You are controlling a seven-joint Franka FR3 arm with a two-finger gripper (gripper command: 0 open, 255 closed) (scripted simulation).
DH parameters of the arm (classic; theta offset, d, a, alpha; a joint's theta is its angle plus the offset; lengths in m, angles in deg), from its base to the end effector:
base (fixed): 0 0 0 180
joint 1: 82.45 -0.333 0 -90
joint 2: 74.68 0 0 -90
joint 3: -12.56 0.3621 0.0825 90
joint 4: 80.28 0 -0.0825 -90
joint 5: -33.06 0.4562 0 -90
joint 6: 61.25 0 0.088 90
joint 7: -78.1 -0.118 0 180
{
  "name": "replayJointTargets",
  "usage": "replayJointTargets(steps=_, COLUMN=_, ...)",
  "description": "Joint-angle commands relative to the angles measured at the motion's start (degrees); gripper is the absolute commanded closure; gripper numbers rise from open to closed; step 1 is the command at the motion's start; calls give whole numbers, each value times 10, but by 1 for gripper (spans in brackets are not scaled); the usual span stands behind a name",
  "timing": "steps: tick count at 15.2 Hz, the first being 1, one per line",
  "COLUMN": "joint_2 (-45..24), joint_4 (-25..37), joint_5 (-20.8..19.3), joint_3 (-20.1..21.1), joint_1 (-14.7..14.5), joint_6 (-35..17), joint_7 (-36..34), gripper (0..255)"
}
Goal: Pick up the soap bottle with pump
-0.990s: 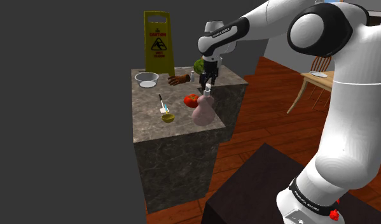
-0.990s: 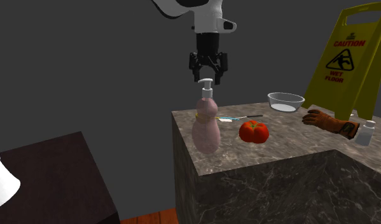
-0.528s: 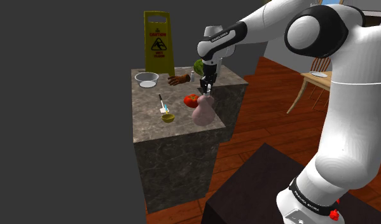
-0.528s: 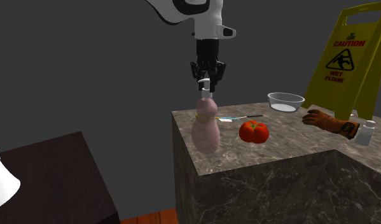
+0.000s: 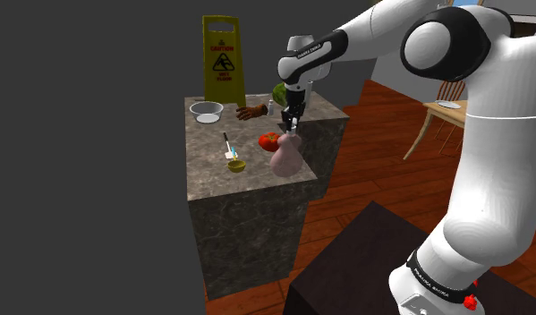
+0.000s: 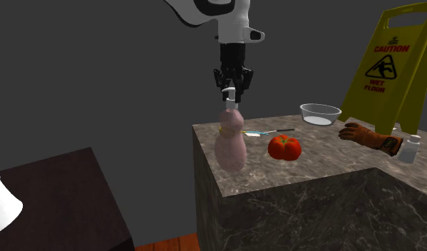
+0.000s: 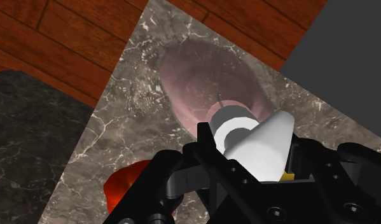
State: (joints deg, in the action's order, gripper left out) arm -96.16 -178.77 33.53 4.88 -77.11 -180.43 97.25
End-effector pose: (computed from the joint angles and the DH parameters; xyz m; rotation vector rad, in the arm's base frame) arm 0.7152 -0.1563 0.3663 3.0992 0.1736 -0.0336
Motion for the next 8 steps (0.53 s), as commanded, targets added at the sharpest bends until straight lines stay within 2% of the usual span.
replayJointTargets(steps=1, joint_2=5, joint_4=5, joint_5=-1, joint_3=0, joint_1=0, joint_6=10, joint_7=0, gripper=255)
replayJointTargets(steps=8, joint_2=22, joint_4=36, joint_5=-3, joint_3=-1, joint_1=-1, joint_6=57, joint_7=0, gripper=255)
